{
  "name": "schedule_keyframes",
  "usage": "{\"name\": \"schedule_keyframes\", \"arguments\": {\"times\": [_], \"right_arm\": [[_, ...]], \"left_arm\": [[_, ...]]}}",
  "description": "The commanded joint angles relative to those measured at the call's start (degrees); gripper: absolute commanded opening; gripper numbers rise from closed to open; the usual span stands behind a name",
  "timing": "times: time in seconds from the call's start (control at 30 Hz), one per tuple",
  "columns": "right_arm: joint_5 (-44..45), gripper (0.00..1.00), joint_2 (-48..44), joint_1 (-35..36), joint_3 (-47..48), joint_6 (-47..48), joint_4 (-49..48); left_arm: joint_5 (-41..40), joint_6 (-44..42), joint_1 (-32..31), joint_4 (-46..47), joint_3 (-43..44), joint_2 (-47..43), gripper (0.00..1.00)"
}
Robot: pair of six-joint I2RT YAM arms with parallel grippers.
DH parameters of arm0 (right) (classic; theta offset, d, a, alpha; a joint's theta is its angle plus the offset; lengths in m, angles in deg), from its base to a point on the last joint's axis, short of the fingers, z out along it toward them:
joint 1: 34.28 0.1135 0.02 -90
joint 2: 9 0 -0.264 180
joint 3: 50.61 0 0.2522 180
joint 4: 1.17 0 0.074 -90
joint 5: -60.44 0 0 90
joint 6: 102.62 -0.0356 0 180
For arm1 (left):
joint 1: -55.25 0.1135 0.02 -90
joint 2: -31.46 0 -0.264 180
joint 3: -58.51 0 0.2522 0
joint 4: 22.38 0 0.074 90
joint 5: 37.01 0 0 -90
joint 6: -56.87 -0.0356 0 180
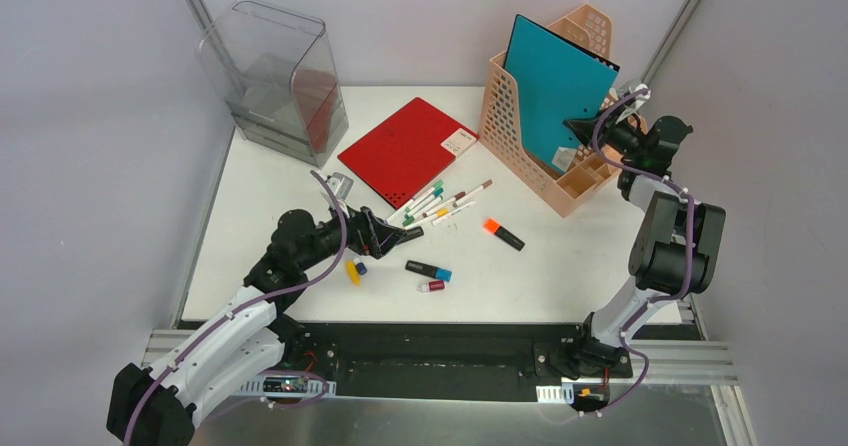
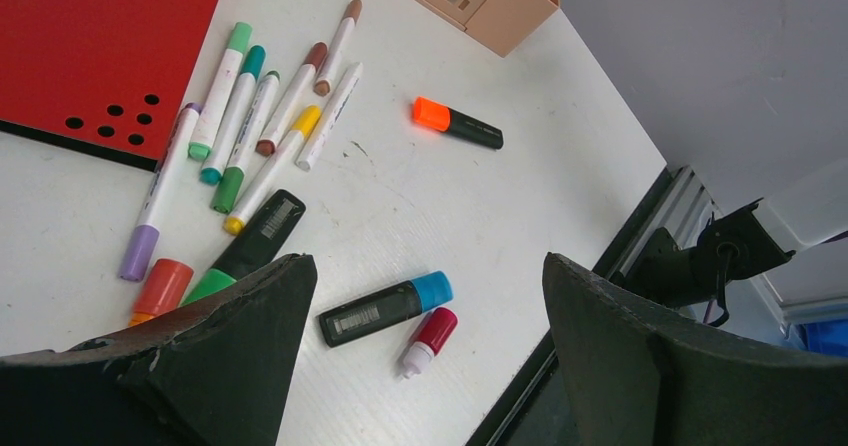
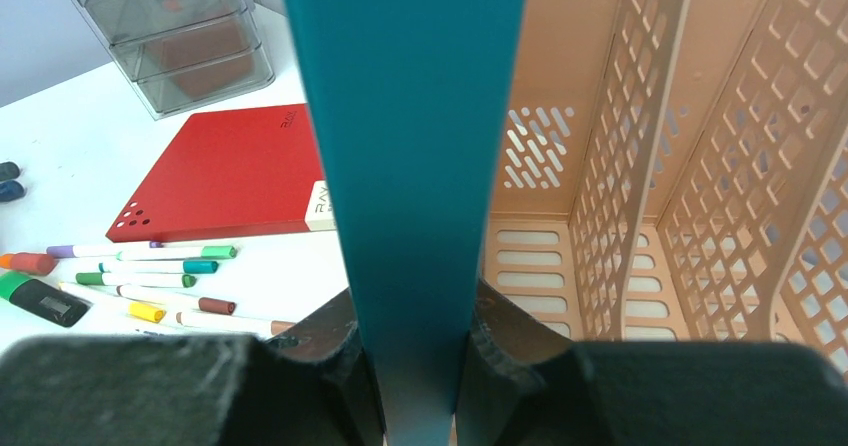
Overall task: Organize the desk
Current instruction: Place the folder in the storage box.
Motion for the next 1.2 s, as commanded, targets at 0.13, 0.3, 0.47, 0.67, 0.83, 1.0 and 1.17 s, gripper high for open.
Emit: {"name": "schedule_keyframes", "arguments": {"times": [0.13, 0.3, 0.47, 0.67, 0.83, 1.0, 1.17], "right_arm": [[0.6, 0.12, -1.2, 0.1, -1.9, -0.4, -7.9], [-0.2, 0.28, -1.8, 0.0, -2.8, 1.0, -6.3], [-0.2, 0.45, -4.3, 0.0, -2.7, 6.1, 2.0], [0.8, 0.66, -8.6, -0.4, 0.3, 17.1, 22.1], [3.8, 0.93, -13.6, -0.7, 5.2, 28.8, 46.4], [8.4, 0.99, -17.8, -0.9, 10.1, 34.5, 64.7], [10.1, 0.99, -22.2, -1.0, 12.2, 38.5, 75.5]], "left_arm": [[1.4, 0.7, -0.4, 2.7, 1.1, -0.9, 0.87], [1.8, 1.0, -0.4, 2.6, 0.9, -0.9, 0.87], [1.8, 1.0, -0.4, 2.6, 0.8, -1.1, 0.87], [1.6, 1.2, -0.4, 1.7, 0.8, -0.9, 0.87], [0.7, 1.8, -0.4, 1.4, 0.2, -0.8, 0.87], [0.2, 3.1, -0.4, 3.2, -0.8, 0.3, 0.87], [-0.9, 4.4, -0.4, 5.1, -1.7, 1.8, 0.87]]}}
